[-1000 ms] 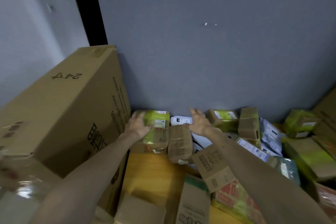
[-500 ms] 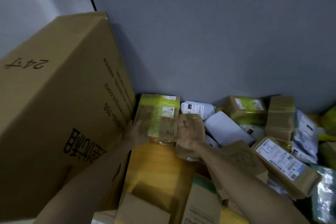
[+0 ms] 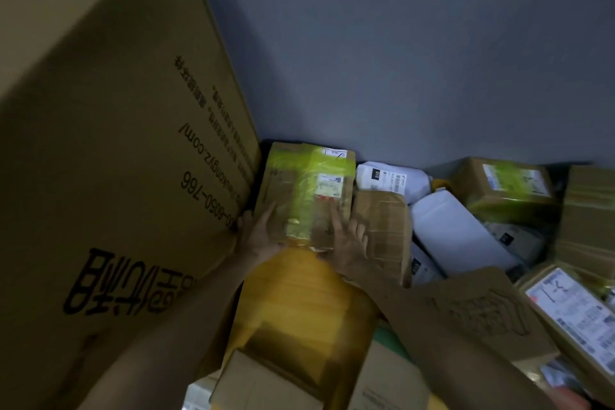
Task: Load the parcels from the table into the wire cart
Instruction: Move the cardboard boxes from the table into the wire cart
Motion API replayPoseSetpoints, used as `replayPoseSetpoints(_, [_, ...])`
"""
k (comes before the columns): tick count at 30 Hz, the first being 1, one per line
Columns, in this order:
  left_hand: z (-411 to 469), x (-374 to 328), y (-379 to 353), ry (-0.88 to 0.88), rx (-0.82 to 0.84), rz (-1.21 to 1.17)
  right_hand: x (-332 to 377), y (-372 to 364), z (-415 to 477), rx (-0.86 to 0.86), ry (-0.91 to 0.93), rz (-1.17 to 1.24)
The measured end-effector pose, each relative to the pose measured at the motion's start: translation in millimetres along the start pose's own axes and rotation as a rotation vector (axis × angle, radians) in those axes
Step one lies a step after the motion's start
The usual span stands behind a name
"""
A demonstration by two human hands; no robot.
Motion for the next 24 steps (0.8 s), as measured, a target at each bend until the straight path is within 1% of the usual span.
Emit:
replayPoseSetpoints(2, [1.7,-3.7,-0.1,0.032,0.021,-0.059,-4.1,-2.2,4.9,-0.042,-0.02,0.002])
replayPoseSetpoints(5, [6.4,-3.3,-5.2,0.05,0.038,-0.048,-15.6,-4.3,12.1,-0.098,0.009,0.02])
replayPoseSetpoints(8, [10.1,0.1,-7.6,0.032,0.039,-0.03,-23.3,-3.8,19.2,-0.085,0.039,0.073])
replayPoseSetpoints(16, [8.8,-0.1,-8.7,-0.026,0.008,-0.119,-31.2,-1.2,24.2,-0.076,0.088,0.16])
replayPoseSetpoints(20, [-1.2,-16.1,8.3,-0.041,-0.005,-0.137,-26.8,17.2,17.1,-0.068,0.052,0.331])
replayPoseSetpoints(24, [-22.0,-26.2,29.1,-0.054,-0.025,-0.094,-18.7,39.4,5.6,-0.048,0.083,0.361])
Point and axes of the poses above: each hand's wrist, its own z-axis towards the middle knuckle, its own y-axis out of the back of the hand, x = y × z, the point moved 7 cm from there along z, towards the middle knuckle, and after that the axes turned 10 degrees about y, right-handed, at the moved point
